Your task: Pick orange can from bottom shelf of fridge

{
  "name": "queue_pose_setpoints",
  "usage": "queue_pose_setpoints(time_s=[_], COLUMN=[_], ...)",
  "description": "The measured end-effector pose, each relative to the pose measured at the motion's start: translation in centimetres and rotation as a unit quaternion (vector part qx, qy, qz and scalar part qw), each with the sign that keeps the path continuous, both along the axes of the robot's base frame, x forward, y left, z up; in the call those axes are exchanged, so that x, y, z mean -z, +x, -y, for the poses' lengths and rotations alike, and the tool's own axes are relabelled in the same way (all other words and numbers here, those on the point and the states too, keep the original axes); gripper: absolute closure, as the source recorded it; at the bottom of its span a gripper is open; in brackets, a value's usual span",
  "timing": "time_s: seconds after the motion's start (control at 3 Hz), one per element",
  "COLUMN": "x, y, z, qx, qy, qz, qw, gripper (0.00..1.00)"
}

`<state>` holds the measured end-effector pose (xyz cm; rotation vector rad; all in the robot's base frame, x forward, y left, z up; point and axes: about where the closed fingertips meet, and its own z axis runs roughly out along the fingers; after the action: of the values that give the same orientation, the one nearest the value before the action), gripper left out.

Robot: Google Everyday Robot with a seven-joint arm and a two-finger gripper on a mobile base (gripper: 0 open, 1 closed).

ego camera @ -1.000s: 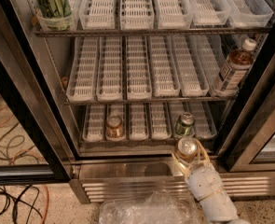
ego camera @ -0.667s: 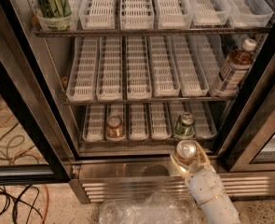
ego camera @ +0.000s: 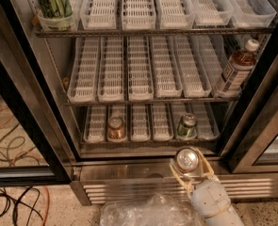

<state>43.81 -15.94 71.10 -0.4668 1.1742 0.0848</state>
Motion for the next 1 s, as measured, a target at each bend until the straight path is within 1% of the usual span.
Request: queue_pose_setpoints(time_s=[0.33,0.67,1.0], x=[0.0,-0.8,-3.2], y=[0.0,0.0,-1.2], z=[0.0,-0.8,-2.6], qx=[0.0,-0.019,-0.058], qy=[0.0,-0.001,-0.005], qz=[0.0,0.007,0.038], qw=[1.0,0.9998,0.9976], gripper=[1.0,1.0,1.0])
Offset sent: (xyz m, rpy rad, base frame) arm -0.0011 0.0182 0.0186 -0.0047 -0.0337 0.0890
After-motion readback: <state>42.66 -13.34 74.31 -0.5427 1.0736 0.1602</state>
